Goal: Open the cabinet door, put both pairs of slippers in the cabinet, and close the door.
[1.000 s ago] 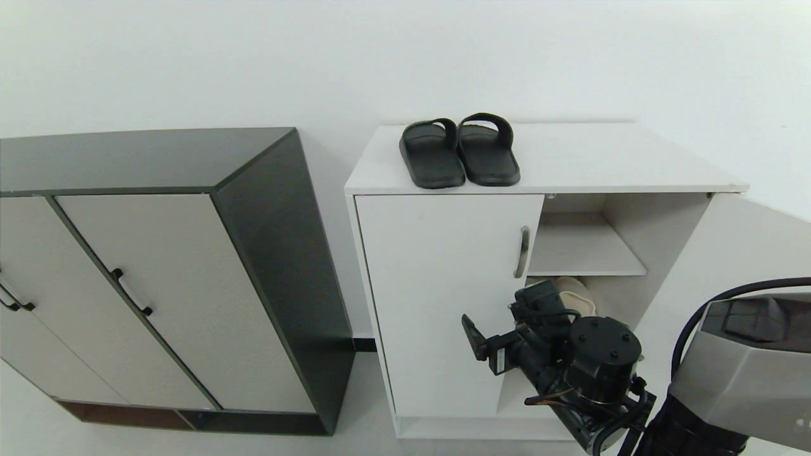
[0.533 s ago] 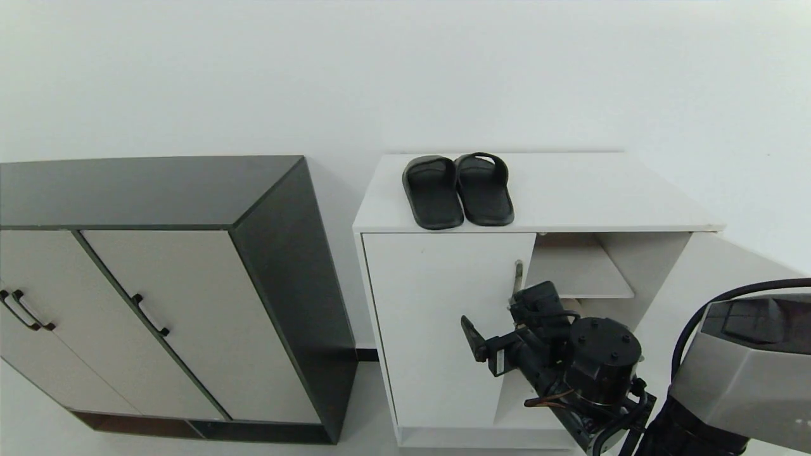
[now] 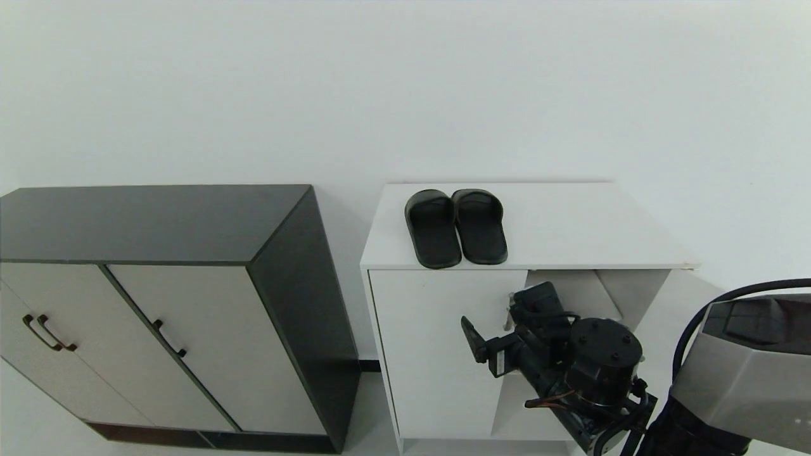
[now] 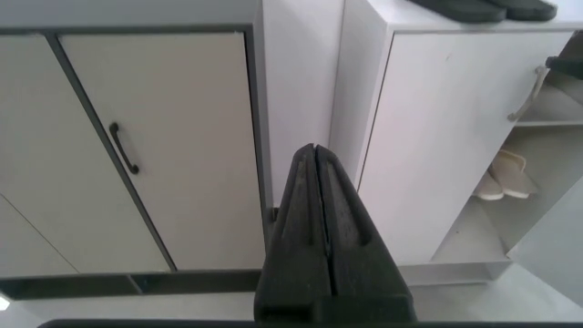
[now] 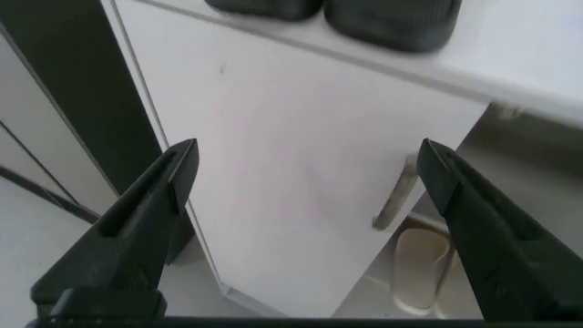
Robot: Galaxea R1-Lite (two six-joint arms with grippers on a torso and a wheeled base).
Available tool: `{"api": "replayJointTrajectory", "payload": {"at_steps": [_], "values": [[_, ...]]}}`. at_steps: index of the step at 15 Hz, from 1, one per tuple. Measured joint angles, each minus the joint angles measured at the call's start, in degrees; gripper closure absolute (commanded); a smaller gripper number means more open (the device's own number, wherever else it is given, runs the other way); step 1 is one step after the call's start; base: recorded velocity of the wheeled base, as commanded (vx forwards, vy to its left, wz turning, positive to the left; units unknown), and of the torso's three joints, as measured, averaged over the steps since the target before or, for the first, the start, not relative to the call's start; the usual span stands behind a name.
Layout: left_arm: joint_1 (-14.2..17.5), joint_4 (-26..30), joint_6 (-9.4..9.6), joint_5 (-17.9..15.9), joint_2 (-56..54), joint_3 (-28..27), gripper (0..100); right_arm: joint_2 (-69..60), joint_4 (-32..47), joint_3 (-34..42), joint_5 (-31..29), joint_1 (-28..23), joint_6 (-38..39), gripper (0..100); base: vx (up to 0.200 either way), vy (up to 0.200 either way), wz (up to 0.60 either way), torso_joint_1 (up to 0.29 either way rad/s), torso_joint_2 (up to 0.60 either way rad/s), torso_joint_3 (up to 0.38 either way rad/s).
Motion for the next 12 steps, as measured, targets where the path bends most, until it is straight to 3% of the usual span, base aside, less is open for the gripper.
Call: {"api": "replayJointTrajectory", "payload": {"at_steps": [2,9,12], "values": [[0.0,0.0,0.00,0.0,0.0,0.0,100,-0.2,0.0,0.5,0.2,0.4,-1.1,0,0.000,0.000,0.00,0.142,-0.30,-0.161],[0.0,0.0,0.06,0.1,0.0,0.0,100,-0.9,0.8,-1.7,-0.4,1.9,-2.6,0,0.000,0.000,0.00,0.006,-0.01,-0.007],[0.0,0.0,0.11,0.0,0.0,0.0,100,-5.5,19.3,-6.9,-1.0,2.1,-2.4,0,0.000,0.000,0.00,0.000,0.00,0.000]]}}
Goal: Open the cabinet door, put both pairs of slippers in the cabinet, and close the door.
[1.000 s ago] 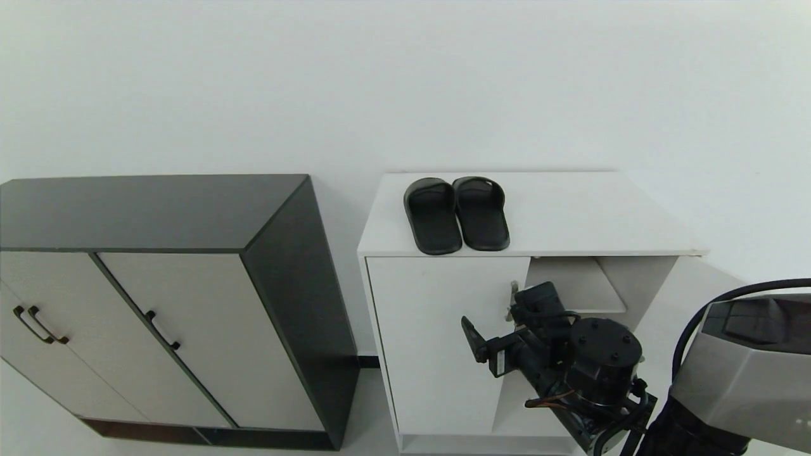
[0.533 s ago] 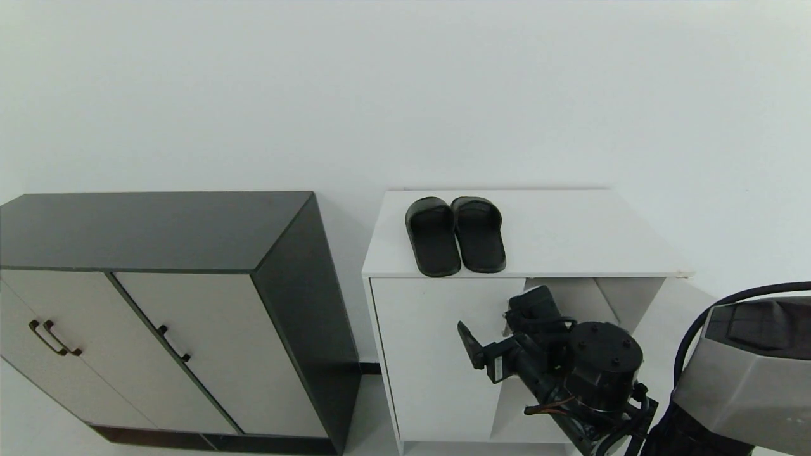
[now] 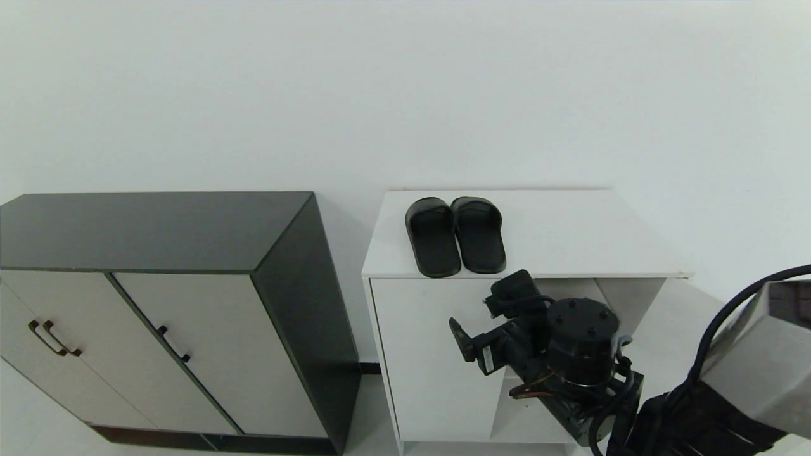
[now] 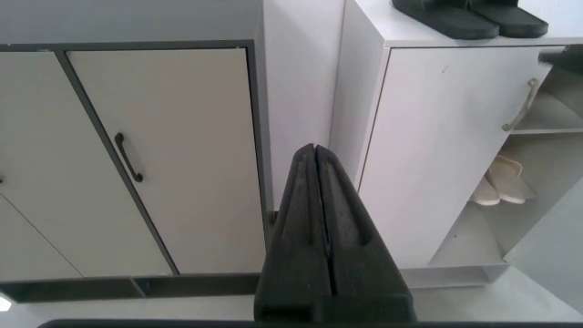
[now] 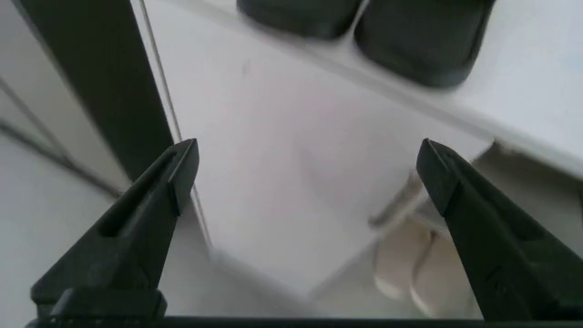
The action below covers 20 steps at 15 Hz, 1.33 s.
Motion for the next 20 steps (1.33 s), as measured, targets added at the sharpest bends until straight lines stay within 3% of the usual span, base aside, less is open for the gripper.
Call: {"api": "replayJointTrajectory", "payload": {"at_steps": [2,3,5,7,9,12,14,20], "values": [[0.0,0.0,0.06,0.0,0.0,0.0,100,-4.6,15.4,-6.3,-0.9,0.4,5.9,0,0.000,0.000,0.00,0.000,0.00,0.000],[0.0,0.0,0.17,0.0,0.0,0.0,100,-6.0,19.4,-11.0,-1.1,0.7,11.2,0,0.000,0.000,0.00,0.000,0.00,0.000],[0.0,0.0,-0.05,0.1,0.0,0.0,100,-7.0,23.9,-22.4,-1.5,0.9,20.6,0,0.000,0.000,0.00,0.000,0.00,0.000],[0.0,0.0,-0.05,0.1,0.0,0.0,100,-5.4,24.6,-27.4,-3.8,-0.3,19.3,0,0.000,0.000,0.00,0.000,0.00,0.000],[0.0,0.0,0.48,0.1,0.0,0.0,100,-4.6,30.1,-25.9,-8.9,-1.2,14.0,0,0.000,0.000,0.00,0.000,0.00,0.000],[0.0,0.0,0.48,0.1,0.0,0.0,100,-4.2,32.6,-25.4,-14.5,-0.2,13.2,0,0.000,0.000,0.00,0.000,0.00,0.000],[0.0,0.0,0.41,0.2,0.0,0.0,100,-3.7,32.7,-25.5,-15.1,0.4,12.8,0,0.000,0.000,0.00,0.000,0.00,0.000],[0.0,0.0,0.01,0.0,0.0,0.0,100,-2.8,32.4,-25.0,-15.3,1.5,12.9,0,0.200,0.000,0.00,0.002,0.00,0.003]]}}
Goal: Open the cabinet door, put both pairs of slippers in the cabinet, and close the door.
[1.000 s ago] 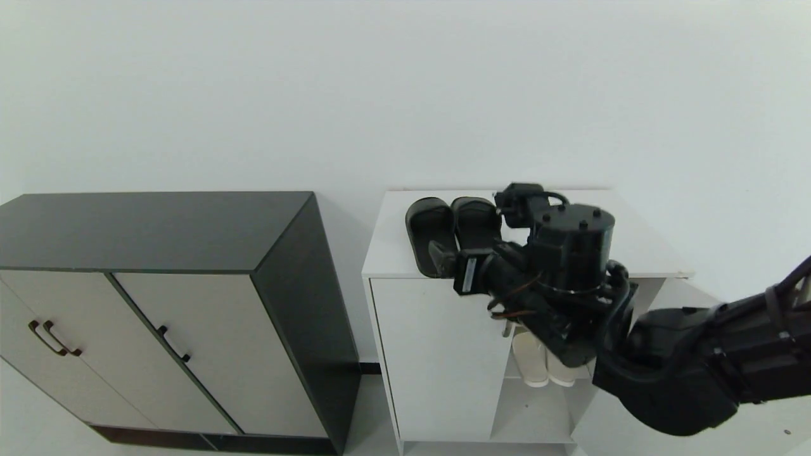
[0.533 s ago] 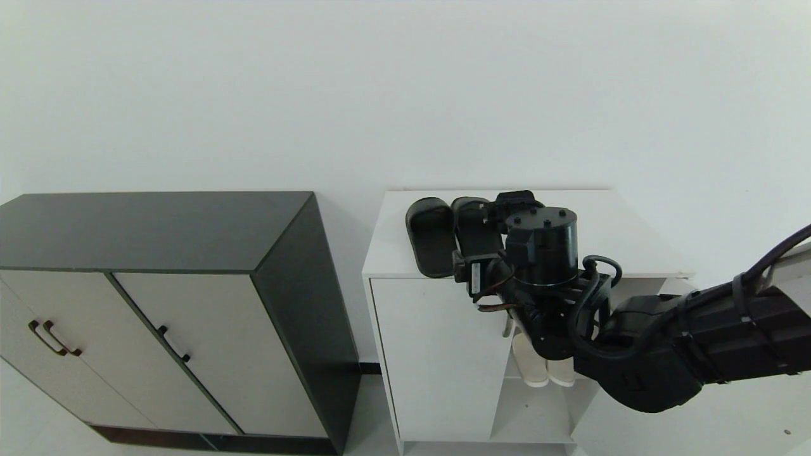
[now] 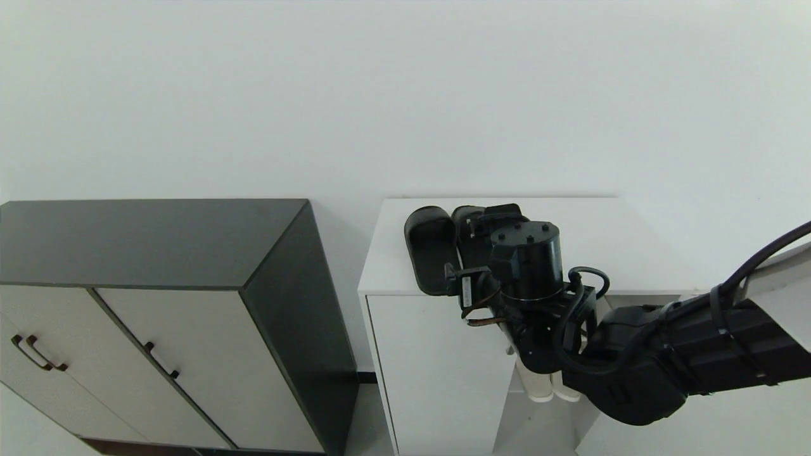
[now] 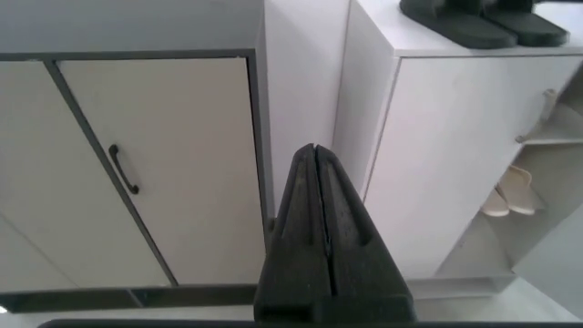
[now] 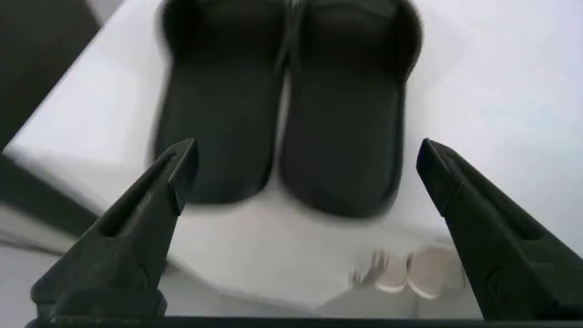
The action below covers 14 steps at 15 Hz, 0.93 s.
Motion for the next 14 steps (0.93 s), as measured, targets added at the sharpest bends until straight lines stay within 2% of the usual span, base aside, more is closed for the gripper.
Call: {"api": "replayJointTrajectory", "payload": {"at_steps": [4,7,14], "values": [[0.0,0.0,-0.01,-0.1,0.0,0.0,100,1.0,-0.8,0.5,0.9,0.2,0.3,0,0.200,0.000,0.00,0.005,0.00,0.002],[0.0,0.0,-0.01,-0.1,0.0,0.0,100,2.5,-1.5,-0.2,4.9,0.3,0.4,0,0.000,0.000,0.00,0.000,0.00,0.000],[0.0,0.0,-0.06,-0.1,0.0,0.0,100,10.6,-0.1,-11.6,5.4,-2.1,0.0,0,0.000,0.000,0.00,0.000,0.00,0.000]]}}
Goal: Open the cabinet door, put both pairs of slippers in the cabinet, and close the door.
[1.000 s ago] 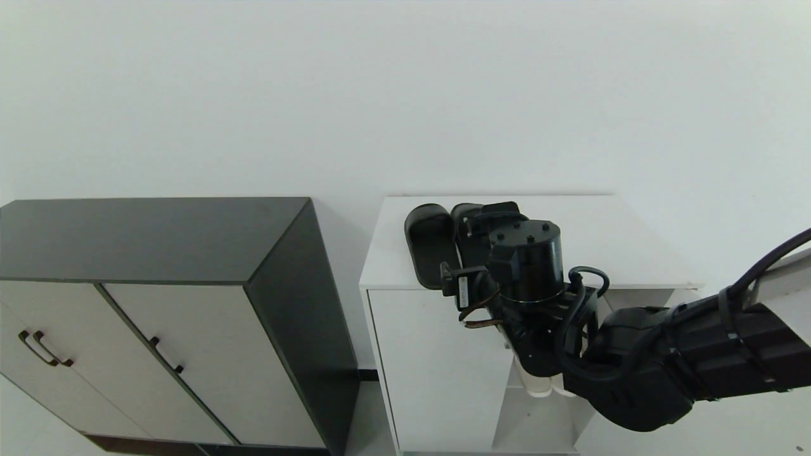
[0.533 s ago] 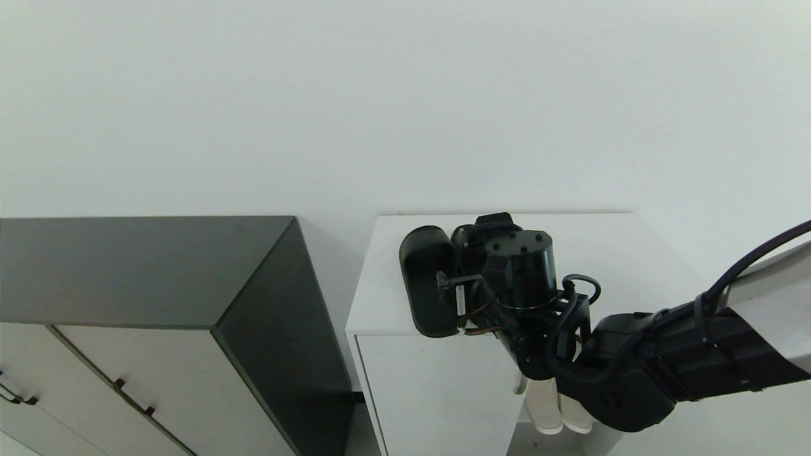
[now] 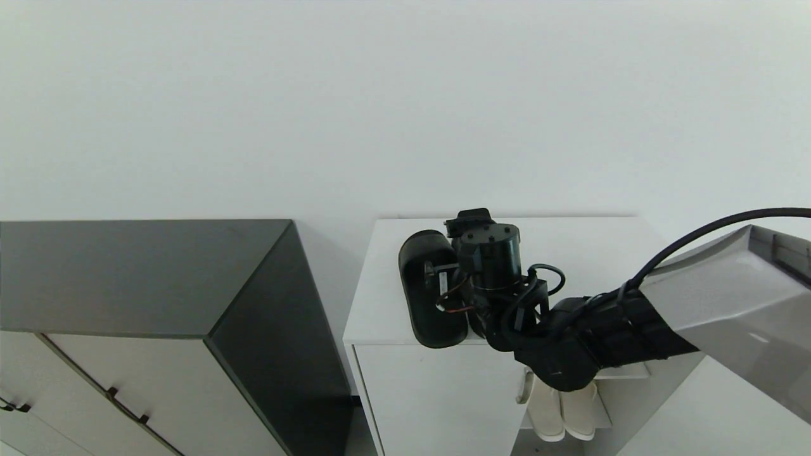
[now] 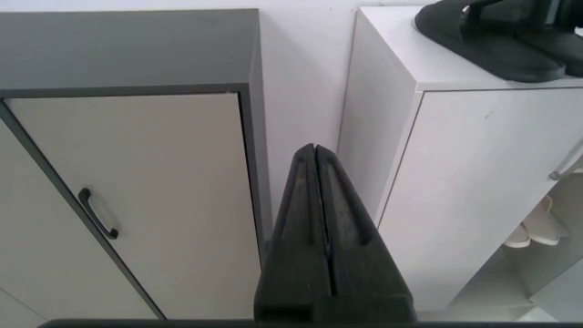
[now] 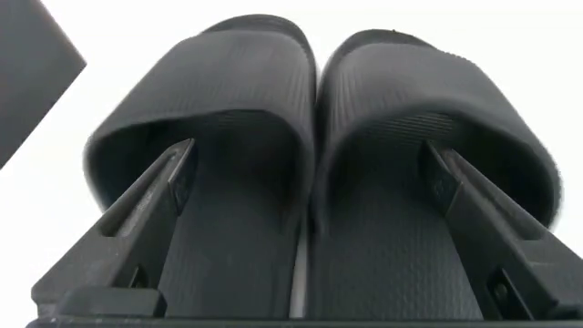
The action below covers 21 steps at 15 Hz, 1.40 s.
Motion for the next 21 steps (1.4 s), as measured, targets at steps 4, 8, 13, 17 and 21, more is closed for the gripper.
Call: {"api": "replayJointTrajectory", "payload": {"at_steps": [4,8,13,17,21], "values": [[0.0,0.0,0.02,0.0,0.0,0.0,100,3.8,1.0,-5.6,-0.1,-1.4,-0.1,0,0.000,0.000,0.00,0.000,0.00,0.000],[0.0,0.0,0.00,0.0,0.0,0.0,100,6.3,1.4,-8.7,-0.2,-2.8,-0.9,100,0.000,0.000,0.00,0.000,0.00,0.000],[0.0,0.0,0.02,0.0,0.0,0.0,100,7.3,1.2,-9.7,-0.3,-4.0,-0.9,100,0.000,0.000,0.00,0.000,0.00,0.000],[0.0,0.0,0.02,0.0,0.0,0.0,100,7.3,-0.4,-8.7,-0.5,-4.1,-0.5,100,0.000,0.000,0.00,0.000,0.00,0.000],[0.0,0.0,0.00,0.0,0.0,0.0,100,3.7,-4.7,-0.8,-0.5,-3.5,-0.9,100,0.000,0.000,0.00,0.000,0.00,0.000]]}}
